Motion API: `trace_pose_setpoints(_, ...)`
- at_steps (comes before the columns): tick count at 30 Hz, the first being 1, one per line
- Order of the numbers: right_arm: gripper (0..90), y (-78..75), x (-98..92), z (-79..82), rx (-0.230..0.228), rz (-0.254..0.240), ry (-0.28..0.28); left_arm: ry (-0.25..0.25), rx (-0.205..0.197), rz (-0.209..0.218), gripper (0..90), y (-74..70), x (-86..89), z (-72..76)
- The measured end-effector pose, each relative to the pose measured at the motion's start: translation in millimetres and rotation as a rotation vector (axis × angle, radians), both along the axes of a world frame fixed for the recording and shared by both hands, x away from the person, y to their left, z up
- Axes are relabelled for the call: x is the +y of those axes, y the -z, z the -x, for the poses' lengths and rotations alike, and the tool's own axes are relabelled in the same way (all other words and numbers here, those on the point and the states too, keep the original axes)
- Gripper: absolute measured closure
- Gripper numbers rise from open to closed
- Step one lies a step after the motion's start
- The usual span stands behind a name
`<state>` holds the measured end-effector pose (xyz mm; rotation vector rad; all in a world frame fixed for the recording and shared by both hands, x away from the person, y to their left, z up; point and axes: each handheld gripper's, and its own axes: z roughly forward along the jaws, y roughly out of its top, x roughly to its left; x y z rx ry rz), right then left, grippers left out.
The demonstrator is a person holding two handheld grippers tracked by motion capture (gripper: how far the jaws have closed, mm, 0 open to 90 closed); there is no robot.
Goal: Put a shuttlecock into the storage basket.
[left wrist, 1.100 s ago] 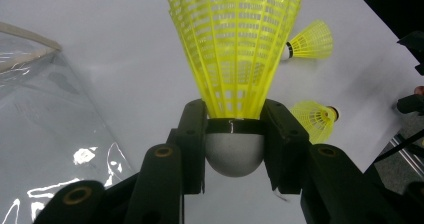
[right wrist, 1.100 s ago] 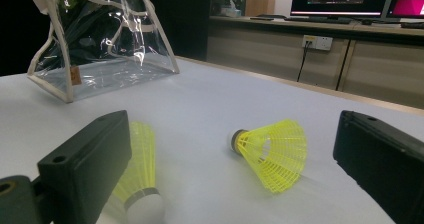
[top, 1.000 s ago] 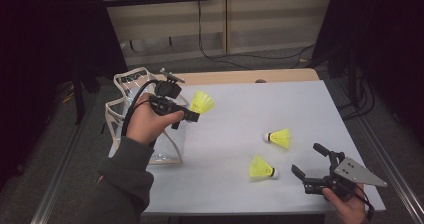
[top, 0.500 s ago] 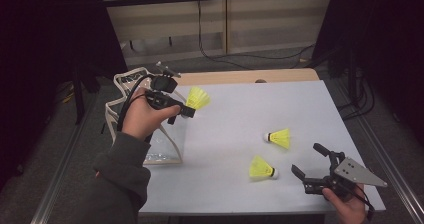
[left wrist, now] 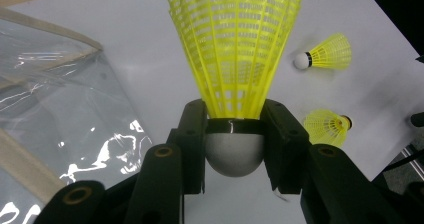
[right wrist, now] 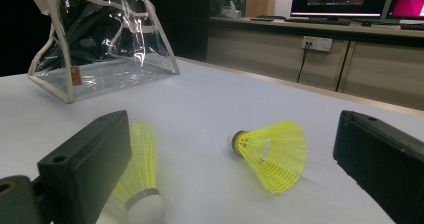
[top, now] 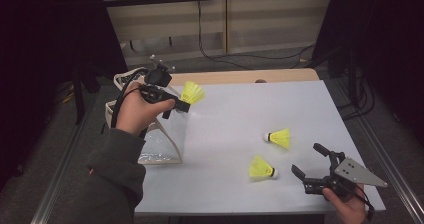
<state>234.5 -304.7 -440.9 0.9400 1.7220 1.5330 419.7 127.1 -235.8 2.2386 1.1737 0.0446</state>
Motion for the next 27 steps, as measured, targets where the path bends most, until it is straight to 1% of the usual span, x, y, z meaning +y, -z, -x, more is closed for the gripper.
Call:
trace_pose_setpoints(6, 1.8, 0.2, 0.2, -0.1, 0.001, 0.0, -0.001, -0.007, -0.002, 0.002, 64.7, -2.4, 2.5, -1.0)
trace_pose_setpoints(13, 1.8, 0.2, 0.1, -0.1, 0.002, 0.004, -0.003, -0.002, -0.002, -0.001, 64.7, -5.3, 2.6, -1.7)
trace_pose_setpoints(21, 1.8, 0.0, 0.0, -0.1, -0.002, 0.002, -0.004, -0.012, -0.012, -0.005, 64.7, -9.8, 4.3, -2.9)
trace_pose_setpoints(25, 1.8, -0.1, 0.0, 0.0, -0.001, 0.003, -0.005, -0.015, -0.013, -0.007, 64.7, -11.7, 6.2, -4.1)
trace_pose_setpoints(27, 1.8, -0.1, 0.1, -0.1, -0.002, 0.004, -0.005, -0.02, -0.008, -0.001, 64.7, -12.4, 7.1, -4.5)
